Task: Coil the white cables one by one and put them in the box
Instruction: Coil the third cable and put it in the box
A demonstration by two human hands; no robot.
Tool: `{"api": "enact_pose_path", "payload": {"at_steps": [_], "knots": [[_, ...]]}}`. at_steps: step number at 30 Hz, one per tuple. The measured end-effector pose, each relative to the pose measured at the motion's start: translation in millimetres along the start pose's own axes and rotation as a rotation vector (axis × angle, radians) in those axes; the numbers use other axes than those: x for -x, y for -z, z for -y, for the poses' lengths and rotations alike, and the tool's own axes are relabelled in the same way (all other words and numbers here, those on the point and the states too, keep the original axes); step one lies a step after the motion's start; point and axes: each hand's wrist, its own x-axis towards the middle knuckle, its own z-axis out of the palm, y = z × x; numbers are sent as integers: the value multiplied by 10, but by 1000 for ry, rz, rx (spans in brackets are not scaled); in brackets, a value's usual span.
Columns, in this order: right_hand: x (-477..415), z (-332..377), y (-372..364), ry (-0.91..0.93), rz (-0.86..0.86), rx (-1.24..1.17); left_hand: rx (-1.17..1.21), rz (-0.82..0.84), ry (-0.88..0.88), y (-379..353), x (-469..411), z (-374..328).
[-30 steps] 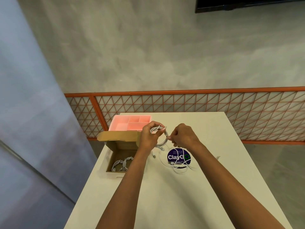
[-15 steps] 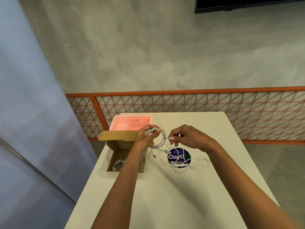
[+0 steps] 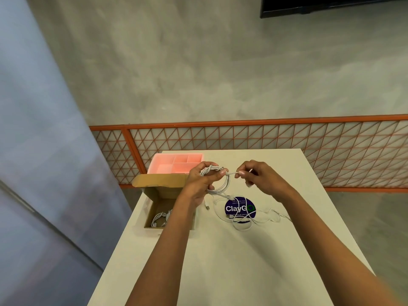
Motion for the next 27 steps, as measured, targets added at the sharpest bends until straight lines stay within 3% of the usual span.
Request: {"api": "enact_pose_path", "payload": {"at_steps": [4,11,20,24,27], "knots": [[-32,-136,-111,19,-75,-74,39,-29,0,-48,-4,-14],[-84,-233,-351,266,-376,210,113,-202,66,-130,-56,48],[-74,-167,-501,79,-239,151,189,-247,36,-178,-75,77],[-55,-138,-505,-29,-155,-101,205,-242,38,-153,-115,95],[-55,-165,-529,-101,-191,-268,147,-225,41,-167,-121,122]]}}
